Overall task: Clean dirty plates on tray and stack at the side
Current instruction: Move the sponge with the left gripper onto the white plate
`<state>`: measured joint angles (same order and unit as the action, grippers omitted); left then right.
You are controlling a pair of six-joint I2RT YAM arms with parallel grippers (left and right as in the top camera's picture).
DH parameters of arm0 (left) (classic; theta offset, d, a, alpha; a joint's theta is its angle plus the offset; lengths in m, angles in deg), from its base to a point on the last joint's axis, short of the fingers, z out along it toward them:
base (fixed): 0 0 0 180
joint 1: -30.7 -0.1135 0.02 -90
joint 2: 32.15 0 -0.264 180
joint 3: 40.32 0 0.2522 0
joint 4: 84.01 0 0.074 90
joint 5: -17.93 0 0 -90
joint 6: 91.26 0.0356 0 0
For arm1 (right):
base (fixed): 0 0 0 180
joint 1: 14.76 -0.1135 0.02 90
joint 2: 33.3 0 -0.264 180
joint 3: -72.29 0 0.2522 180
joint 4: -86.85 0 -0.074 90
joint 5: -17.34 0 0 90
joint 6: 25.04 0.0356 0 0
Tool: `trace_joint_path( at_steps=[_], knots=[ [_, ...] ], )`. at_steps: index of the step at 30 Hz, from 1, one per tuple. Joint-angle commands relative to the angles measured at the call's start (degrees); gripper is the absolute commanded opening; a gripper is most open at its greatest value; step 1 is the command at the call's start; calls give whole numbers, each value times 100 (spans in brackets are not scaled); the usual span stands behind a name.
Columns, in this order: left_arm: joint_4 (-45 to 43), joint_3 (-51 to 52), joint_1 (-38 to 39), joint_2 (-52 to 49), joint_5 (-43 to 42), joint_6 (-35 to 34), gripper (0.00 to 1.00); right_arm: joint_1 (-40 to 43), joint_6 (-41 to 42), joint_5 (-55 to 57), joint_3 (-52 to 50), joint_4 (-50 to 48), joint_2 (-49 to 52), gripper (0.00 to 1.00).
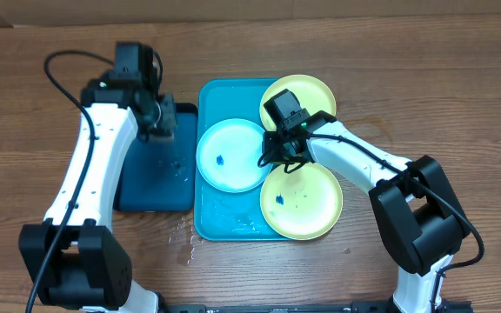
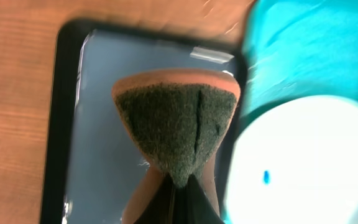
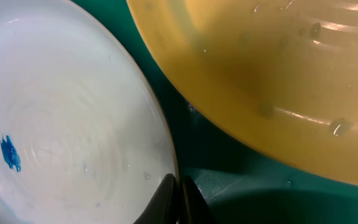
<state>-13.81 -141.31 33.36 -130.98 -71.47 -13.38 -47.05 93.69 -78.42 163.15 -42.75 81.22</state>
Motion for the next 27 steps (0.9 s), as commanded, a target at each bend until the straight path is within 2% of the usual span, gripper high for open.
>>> trace_joint_path(
  at_steps=[1, 6, 15, 23, 27],
  knots=[
    [74, -264, 98, -4, -968, -120, 4, 17, -2, -33, 68, -37, 26, 4],
    [-35, 96, 411, -22, -1119, -232, 4, 17, 0, -35, 68, -35, 26, 4],
    [-1156, 1327, 1060, -28, -1069, -337, 4, 17, 0, -37, 68, -35, 26, 4],
    [-1668, 1604, 1228, -28, -1023, -267, 4, 17, 0, -35, 68, -35, 26, 4],
    [-1965, 1812, 1281, -31, -741, -267, 4, 17, -2, -35, 68, -31, 26, 4]
  ],
)
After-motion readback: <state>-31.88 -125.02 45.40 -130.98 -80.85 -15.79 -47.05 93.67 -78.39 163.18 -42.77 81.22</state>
